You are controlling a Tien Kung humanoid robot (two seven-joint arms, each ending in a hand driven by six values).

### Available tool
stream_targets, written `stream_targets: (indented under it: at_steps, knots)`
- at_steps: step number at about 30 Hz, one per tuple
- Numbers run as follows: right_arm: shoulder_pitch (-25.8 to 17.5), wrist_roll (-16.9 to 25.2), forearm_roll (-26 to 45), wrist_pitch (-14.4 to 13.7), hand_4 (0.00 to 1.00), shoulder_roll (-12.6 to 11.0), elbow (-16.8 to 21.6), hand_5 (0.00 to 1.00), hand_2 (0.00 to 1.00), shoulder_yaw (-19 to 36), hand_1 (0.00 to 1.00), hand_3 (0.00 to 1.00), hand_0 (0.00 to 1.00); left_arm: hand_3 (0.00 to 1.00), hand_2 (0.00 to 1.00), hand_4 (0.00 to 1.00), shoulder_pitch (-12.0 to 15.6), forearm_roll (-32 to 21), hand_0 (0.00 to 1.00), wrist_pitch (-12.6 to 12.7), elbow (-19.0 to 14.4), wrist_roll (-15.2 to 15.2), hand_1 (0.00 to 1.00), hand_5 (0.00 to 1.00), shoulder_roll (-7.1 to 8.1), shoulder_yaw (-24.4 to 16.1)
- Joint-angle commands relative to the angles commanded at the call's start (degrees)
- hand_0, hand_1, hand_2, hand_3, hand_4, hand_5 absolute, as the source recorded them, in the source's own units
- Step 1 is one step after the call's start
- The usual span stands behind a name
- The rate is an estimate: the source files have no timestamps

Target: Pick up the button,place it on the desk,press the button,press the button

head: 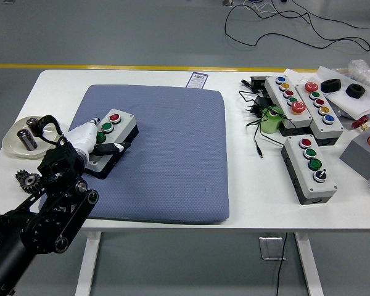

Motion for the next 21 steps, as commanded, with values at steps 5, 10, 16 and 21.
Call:
stream_targets:
  at_steps: [5, 10, 16, 21]
  knots:
    - [-0.02, 0.03, -0.08, 0.03, 0.423, -0.03, 0.0, 0.262, 0.687, 0.0, 0.665, 0.59, 0.659, 0.998, 0.998, 0.979, -0.33, 0.0, 0.602, 0.58, 0.57, 0.0, 0.818, 0.683, 0.15, 0.17]
    - [0.04, 0.02, -0.19, 0.05, 0.423, -0.03, 0.0, 0.262, 0.686, 0.03, 0.665, 0.59, 0.66, 0.709, 0.632, 0.905, -0.59, 0.0, 0.202, 1.18, 0.19, 0.0, 0.37, 0.535, 0.37, 0.98]
    - [0.12, -0.01, -0.34, 0.03, 0.423, -0.05, 0.0, 0.262, 0.686, 0.16, 0.666, 0.59, 0.66, 0.363, 0.169, 0.514, -0.96, 0.0, 0.027, 0.57, 1.12, 0.0, 0.092, 0.336, 0.83, 3.19]
    - [0.15, 0.01, -0.35, -0.01, 0.423, -0.04, 0.0, 0.262, 0.686, 0.18, 0.666, 0.59, 0.66, 0.363, 0.169, 0.514, -0.85, 0.0, 0.027, -0.46, 2.23, 0.0, 0.092, 0.336, 0.77, 3.99]
